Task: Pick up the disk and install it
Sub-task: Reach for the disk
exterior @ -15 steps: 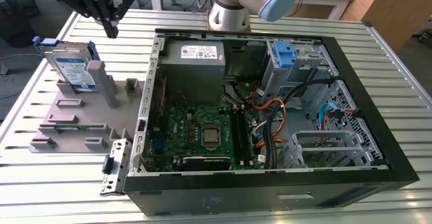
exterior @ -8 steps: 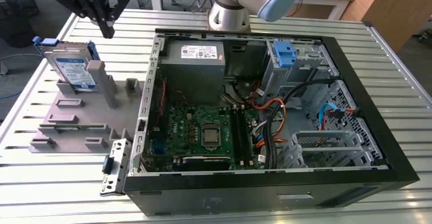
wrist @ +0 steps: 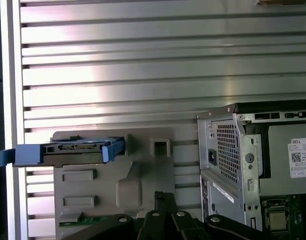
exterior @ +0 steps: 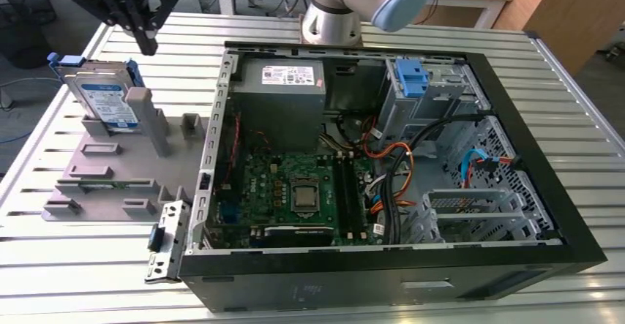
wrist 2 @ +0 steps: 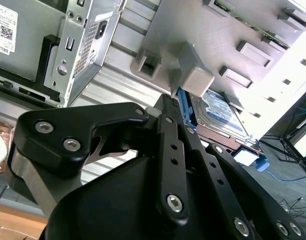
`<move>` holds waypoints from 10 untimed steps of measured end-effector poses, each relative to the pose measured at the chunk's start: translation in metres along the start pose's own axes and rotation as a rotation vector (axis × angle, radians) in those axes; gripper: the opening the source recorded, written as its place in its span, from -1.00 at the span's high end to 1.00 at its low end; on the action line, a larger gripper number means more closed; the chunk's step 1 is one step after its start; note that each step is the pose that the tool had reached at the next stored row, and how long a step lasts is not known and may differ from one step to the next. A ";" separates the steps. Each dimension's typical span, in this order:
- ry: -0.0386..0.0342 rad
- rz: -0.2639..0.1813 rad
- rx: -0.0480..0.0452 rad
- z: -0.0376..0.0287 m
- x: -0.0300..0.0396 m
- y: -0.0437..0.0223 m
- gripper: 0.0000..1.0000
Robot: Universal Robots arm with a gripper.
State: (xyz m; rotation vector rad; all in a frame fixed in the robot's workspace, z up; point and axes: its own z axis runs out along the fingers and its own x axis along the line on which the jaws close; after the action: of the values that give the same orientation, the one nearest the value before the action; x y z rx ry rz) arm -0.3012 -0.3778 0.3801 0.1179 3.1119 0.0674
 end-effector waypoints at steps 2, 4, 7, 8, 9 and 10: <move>0.0000 0.000 0.0000 0.0005 0.0028 0.0005 0.79; -0.0001 0.000 -0.0001 0.0010 0.0054 0.0011 0.79; -0.0001 0.000 -0.0001 0.0015 0.0075 0.0015 0.79; 0.0000 0.000 0.0000 0.0016 0.0078 0.0016 0.79; 0.0001 0.000 0.0001 0.0015 0.0080 0.0016 0.79; -0.0001 0.000 -0.0001 0.0017 0.0082 0.0016 0.79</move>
State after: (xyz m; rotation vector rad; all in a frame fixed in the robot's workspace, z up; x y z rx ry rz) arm -0.3092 -0.3756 0.3783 0.1178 3.1118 0.0675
